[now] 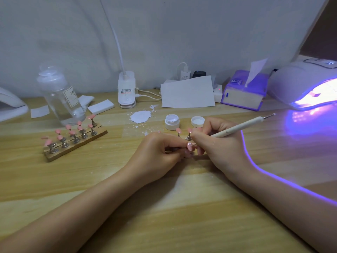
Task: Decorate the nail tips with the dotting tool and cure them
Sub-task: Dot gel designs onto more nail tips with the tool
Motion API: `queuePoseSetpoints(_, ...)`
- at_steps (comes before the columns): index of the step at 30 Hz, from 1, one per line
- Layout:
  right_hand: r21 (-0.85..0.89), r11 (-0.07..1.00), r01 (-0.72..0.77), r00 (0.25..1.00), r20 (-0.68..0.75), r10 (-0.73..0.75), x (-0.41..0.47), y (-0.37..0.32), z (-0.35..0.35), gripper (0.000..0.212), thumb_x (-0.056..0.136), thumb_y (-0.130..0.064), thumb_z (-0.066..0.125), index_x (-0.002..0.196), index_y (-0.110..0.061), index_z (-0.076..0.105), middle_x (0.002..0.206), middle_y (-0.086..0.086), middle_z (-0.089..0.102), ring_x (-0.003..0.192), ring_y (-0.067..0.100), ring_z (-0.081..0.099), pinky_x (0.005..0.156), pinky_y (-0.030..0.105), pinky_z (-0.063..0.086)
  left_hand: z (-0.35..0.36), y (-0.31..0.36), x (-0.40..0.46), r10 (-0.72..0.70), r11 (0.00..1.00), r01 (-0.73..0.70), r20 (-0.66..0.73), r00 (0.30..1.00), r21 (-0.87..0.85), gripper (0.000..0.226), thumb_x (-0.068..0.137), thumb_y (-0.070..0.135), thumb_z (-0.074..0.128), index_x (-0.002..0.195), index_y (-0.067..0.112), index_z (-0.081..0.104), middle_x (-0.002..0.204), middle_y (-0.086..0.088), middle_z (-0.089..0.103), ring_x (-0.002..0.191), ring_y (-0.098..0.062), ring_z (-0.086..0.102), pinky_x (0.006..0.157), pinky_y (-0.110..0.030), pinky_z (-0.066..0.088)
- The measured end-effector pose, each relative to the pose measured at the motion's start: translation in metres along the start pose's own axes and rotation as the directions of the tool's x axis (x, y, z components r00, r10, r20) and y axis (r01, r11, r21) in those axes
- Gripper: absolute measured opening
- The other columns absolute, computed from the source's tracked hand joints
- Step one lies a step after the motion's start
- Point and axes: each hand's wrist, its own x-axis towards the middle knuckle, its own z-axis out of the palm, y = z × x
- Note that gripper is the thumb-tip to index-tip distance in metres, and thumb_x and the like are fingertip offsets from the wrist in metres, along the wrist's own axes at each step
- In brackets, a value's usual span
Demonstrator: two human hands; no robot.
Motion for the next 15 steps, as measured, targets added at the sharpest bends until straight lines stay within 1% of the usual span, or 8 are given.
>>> queuePoseSetpoints(2, -0.012, 1.0, -0.007, 1.0, -0.001, 0.007, 0.0004, 0.0007, -0.0005, 0.039, 0.076, 0.008, 0.059, 0.047, -0.007, 0.037, 0.033, -0.001, 0.046, 0.036, 0.01, 0.052, 0.041, 0.015, 0.043, 0.0002, -0.0005, 0.0001, 0.001, 1.0, -0.001, -0.001, 1.0, -0.001, 0.016, 0.081, -0.004, 0.063, 0.078, 0.008, 0.074, 0.068, 0.004, 0.068, 0.062, 0.008, 0.054, 0.063, -0.023, 0.048)
queuePoseSetpoints(4, -0.012, 1.0, -0.013, 1.0, 0.0, 0.013, 0.0003, 0.001, -0.0008, 0.041, 0.076, 0.008, 0.059, 0.046, -0.008, 0.037, 0.034, -0.001, 0.047, 0.037, 0.011, 0.052, 0.041, 0.016, 0.045, 0.0001, -0.0008, -0.0002, 0.005, 1.0, -0.005, -0.002, 1.0, -0.004, 0.017, 0.081, -0.004, 0.063, 0.079, 0.009, 0.074, 0.067, 0.006, 0.067, 0.062, 0.009, 0.054, 0.063, -0.022, 0.048)
queuePoseSetpoints(6, -0.019, 1.0, -0.006, 1.0, 0.001, 0.006, -0.0002, 0.0005, -0.001, 0.04, 0.075, 0.008, 0.058, 0.045, -0.008, 0.037, 0.033, -0.003, 0.047, 0.036, 0.007, 0.051, 0.041, 0.014, 0.043, 0.0, -0.0007, -0.0003, 0.005, 1.0, -0.005, -0.004, 1.0, -0.001, 0.022, 0.08, -0.005, 0.063, 0.08, 0.014, 0.073, 0.067, 0.01, 0.067, 0.063, 0.01, 0.055, 0.063, -0.019, 0.048)
queuePoseSetpoints(10, -0.021, 1.0, 0.0, 1.0, -0.001, 0.0, -0.0011, -0.001, -0.0008, 0.038, 0.074, 0.008, 0.058, 0.047, -0.008, 0.037, 0.032, -0.003, 0.045, 0.034, 0.001, 0.047, 0.04, 0.01, 0.039, -0.0001, -0.0005, 0.0005, 0.015, 1.0, -0.015, -0.005, 1.0, 0.008, 0.035, 0.079, -0.006, 0.062, 0.092, 0.026, 0.067, 0.068, 0.013, 0.067, 0.067, 0.011, 0.056, 0.064, -0.015, 0.048)
queuePoseSetpoints(13, -0.006, 1.0, -0.007, 1.0, 0.007, 0.007, -0.0011, -0.0011, -0.0006, 0.04, 0.075, 0.008, 0.058, 0.046, -0.008, 0.036, 0.033, -0.003, 0.045, 0.035, 0.004, 0.048, 0.04, 0.01, 0.039, -0.0003, -0.0007, 0.0009, 0.023, 1.0, -0.023, 0.002, 1.0, 0.015, 0.033, 0.08, -0.005, 0.062, 0.093, 0.025, 0.067, 0.066, 0.014, 0.065, 0.063, 0.012, 0.054, 0.062, -0.013, 0.045)
queuePoseSetpoints(15, -0.008, 1.0, -0.003, 1.0, 0.006, 0.003, -0.0012, -0.0009, -0.0006, 0.04, 0.075, 0.008, 0.059, 0.046, -0.008, 0.036, 0.032, -0.003, 0.045, 0.035, 0.003, 0.048, 0.039, 0.01, 0.038, -0.0001, -0.0007, 0.0004, 0.023, 1.0, -0.023, 0.005, 1.0, 0.01, 0.031, 0.081, -0.003, 0.063, 0.093, 0.025, 0.067, 0.066, 0.009, 0.067, 0.063, 0.011, 0.054, 0.062, -0.015, 0.046)
